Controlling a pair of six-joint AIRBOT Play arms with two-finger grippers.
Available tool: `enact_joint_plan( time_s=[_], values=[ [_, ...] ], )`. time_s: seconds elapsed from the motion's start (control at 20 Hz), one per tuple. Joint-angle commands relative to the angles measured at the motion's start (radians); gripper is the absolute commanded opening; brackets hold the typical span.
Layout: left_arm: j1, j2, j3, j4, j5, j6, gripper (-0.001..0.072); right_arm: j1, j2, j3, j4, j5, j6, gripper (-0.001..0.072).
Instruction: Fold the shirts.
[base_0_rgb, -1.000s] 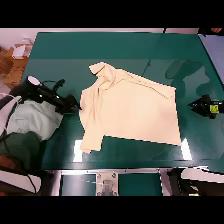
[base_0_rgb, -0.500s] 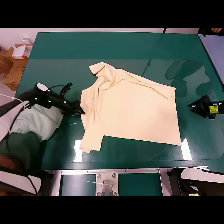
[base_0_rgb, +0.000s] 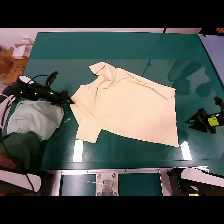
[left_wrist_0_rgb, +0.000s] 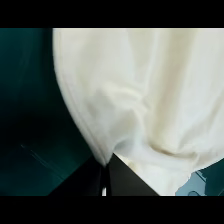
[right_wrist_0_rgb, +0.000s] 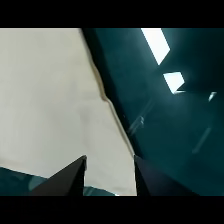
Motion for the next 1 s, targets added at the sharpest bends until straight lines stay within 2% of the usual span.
enact_joint_plan(
  time_s=[0.0, 0.15, 0.4, 0.55, 0.7, 0.75, 0.8, 0.9, 0.95],
  values=[
    [0.013, 0.000, 0.008, 0.010, 0.024, 0.033, 0.0020, -0.001, 0.043, -0.099, -0.151, 0.018, 0.104, 0.0411],
    [0.013, 0.000, 0.008, 0.010, 0.014, 0.032, 0.0021, 0.003, 0.043, -0.197, -0.127, -0.051, 0.110, 0.0411],
    [0.013, 0.000, 0.008, 0.010, 0.018, 0.033, 0.0020, 0.004, 0.043, -0.392, 0.055, -0.163, 0.027, 0.0412],
    [0.013, 0.000, 0.008, 0.010, 0.018, 0.032, 0.0020, 0.004, 0.043, -0.428, 0.071, -0.204, 0.026, 0.0407],
    [0.013, 0.000, 0.008, 0.010, 0.010, 0.032, 0.0021, 0.003, 0.043, -0.386, 0.101, -0.215, 0.000, 0.0314],
    [0.013, 0.000, 0.008, 0.010, 0.004, 0.032, 0.0021, 0.003, 0.043, -0.369, 0.116, -0.214, -0.008, 0.0241],
    [0.013, 0.000, 0.008, 0.010, -0.002, 0.032, 0.0021, 0.004, 0.043, -0.356, 0.131, -0.211, -0.026, 0.0202],
    [0.013, 0.001, 0.009, 0.008, -0.007, 0.032, 0.0020, 0.004, 0.043, -0.340, 0.173, -0.204, -0.046, 0.0036],
    [0.013, 0.003, 0.014, 0.003, -0.014, 0.032, 0.0020, 0.004, 0.043, -0.335, 0.212, -0.196, -0.074, 0.0022]
  ],
)
